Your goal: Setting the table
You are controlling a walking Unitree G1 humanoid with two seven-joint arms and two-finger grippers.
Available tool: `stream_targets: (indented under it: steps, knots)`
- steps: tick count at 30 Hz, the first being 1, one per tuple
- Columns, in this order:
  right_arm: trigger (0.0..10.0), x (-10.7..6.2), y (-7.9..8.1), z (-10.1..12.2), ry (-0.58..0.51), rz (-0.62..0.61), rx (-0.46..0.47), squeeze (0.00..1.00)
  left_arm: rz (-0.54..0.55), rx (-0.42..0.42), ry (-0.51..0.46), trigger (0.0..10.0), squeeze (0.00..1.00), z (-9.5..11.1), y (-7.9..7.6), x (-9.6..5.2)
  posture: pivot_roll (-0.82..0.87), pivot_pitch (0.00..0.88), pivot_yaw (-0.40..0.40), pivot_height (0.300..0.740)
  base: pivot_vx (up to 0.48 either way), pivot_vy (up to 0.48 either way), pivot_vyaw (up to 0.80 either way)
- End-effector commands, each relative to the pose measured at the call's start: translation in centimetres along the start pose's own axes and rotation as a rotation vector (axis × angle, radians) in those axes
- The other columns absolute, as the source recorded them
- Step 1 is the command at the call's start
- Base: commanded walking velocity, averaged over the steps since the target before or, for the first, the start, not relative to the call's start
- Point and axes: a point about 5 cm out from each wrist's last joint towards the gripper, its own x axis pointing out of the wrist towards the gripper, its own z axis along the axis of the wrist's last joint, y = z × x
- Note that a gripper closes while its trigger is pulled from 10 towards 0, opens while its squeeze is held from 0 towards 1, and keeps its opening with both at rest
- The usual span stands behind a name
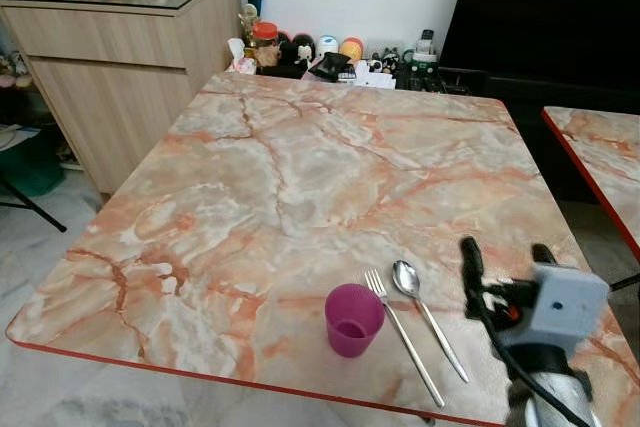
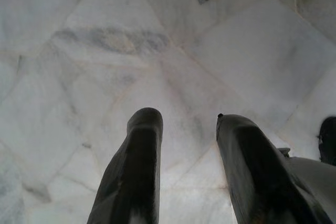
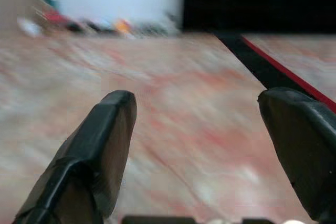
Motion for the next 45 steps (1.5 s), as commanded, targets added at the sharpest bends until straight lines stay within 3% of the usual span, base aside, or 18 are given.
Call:
stream_targets:
  steps: [1,4,7,8,9,10,13,17,21,23,25,28,32,37,40,43,44,45]
  knots:
    - [10.0,-0.6,-1.1,0.0,-0.002,-0.065,-0.017,0.0,0.001,-0.013,0.025,10.0,0.0,-0.6,-0.1,-0.1,-0.1,0.066,-0.022,0.74,0.0,0.0,0.0]
    - [10.0,-1.9,-3.0,-0.1,0.012,-0.21,-0.06,0.0,-0.001,-0.016,0.026,10.0,0.0,-0.6,-0.2,-0.1,-0.11,0.07,-0.026,0.74,0.0,0.0,0.0]
    - [10.0,-3.0,-6.4,-1.5,0.119,-0.508,-0.056,0.0,0.0,-0.021,0.029,10.0,0.0,-0.7,-0.3,-0.1,-0.11,0.07,-0.04,0.74,0.0,0.0,0.0]
    - [10.0,-3.0,-6.4,-1.5,0.119,-0.508,-0.056,0.0,0.0,-0.021,0.029,10.0,0.0,-0.7,-0.3,-0.1,-0.11,0.07,-0.04,0.74,0.0,0.0,0.0]
    - [10.0,-3.6,-8.6,-2.9,0.204,-0.693,-0.004,0.0,0.003,-0.031,0.028,10.0,0.0,-0.8,-0.4,-0.1,-0.11,0.069,-0.044,0.74,0.0,0.0,0.0]
    - [10.0,-3.6,-8.6,-2.9,0.204,-0.693,-0.004,0.0,0.003,-0.031,0.028,10.0,0.0,-0.8,-0.4,-0.1,-0.11,0.069,-0.044,0.74,0.0,0.0,0.0]
    - [10.0,-4.3,-11.5,-5.9,0.334,-0.928,0.113,0.0,0.002,-0.037,0.03,10.0,0.0,-0.9,-0.6,-0.1,-0.11,0.068,-0.049,0.74,0.0,0.0,0.0]
    - [10.0,-5.1,-12.8,-8.7,0.457,-1.04,0.2,0.0,0.004,-0.042,0.034,10.0,0.0,-1.1,-0.7,-0.2,-0.1,0.064,-0.053,0.74,0.0,0.0,0.0]
    - [10.0,-5.5,-13.5,-10.7,0.567,-1.039,0.12,0.0,0.011,-0.049,0.033,10.0,0.0,-1.2,-0.7,-0.2,-0.09,0.064,-0.063,0.74,0.0,0.0,0.0]
    - [10.0,-5.7,-13.4,-11.8,0.64,-1.029,0.122,0.0,0.017,-0.055,0.031,10.0,0.0,-1.2,-0.6,-0.2,-0.08,0.064,-0.063,0.74,0.0,0.0,0.0]
    - [10.0,-5.8,-12.2,-14.0,0.754,-0.972,0.204,0.0,0.022,-0.059,0.032,10.0,0.0,-1.2,-0.5,-0.3,-0.08,0.064,-0.067,0.74,0.0,0.0,0.0]
    - [10.0,-6.5,-11.4,-16.0,0.86,-0.945,0.192,0.0,0.029,-0.063,0.035,10.0,0.0,-1.4,-0.5,-0.3,-0.07,0.065,-0.07,0.74,0.0,0.0,0.0]
    - [10.0,-7.0,-11.4,-16.6,0.888,-0.947,0.165,0.0,0.036,-0.07,0.034,10.0,0.0,-1.5,-0.3,-0.4,-0.07,0.065,-0.073,0.74,0.0,0.0,0.0]
    - [10.0,-8.2,-10.5,-19.7,1.029,-0.916,0.175,0.0,0.048,-0.074,0.036,10.0,0.0,-1.6,-0.1,-0.4,-0.07,0.067,-0.067,0.74,0.0,0.0,0.0]
    - [10.0,-7.3,-8.1,-22.0,1.133,-0.671,0.214,0.0,0.066,-0.093,0.034,10.0,0.0,-1.6,0.3,-0.5,-0.06,0.065,-0.058,0.74,0.0,0.0,0.0]
    - [10.0,-7.0,-6.8,-22.8,1.166,-0.565,0.193,0.0,0.067,-0.09,0.033,10.0,0.0,-1.5,0.4,-0.5,-0.05,0.061,-0.057,0.74,0.0,0.0,0.0]
    - [10.0,-6.8,-5.3,-23.4,1.191,-0.383,0.133,0.0,0.075,-0.093,0.028,10.0,0.0,-1.4,0.5,-0.5,-0.05,0.061,-0.057,0.74,0.0,0.0,0.0]
    - [10.0,-6.7,-4.7,-23.7,1.197,-0.313,0.117,0.0,0.08,-0.098,0.026,10.0,0.0,-1.4,0.7,-0.5,-0.03,0.059,-0.052,0.74,0.0,0.0,0.0]
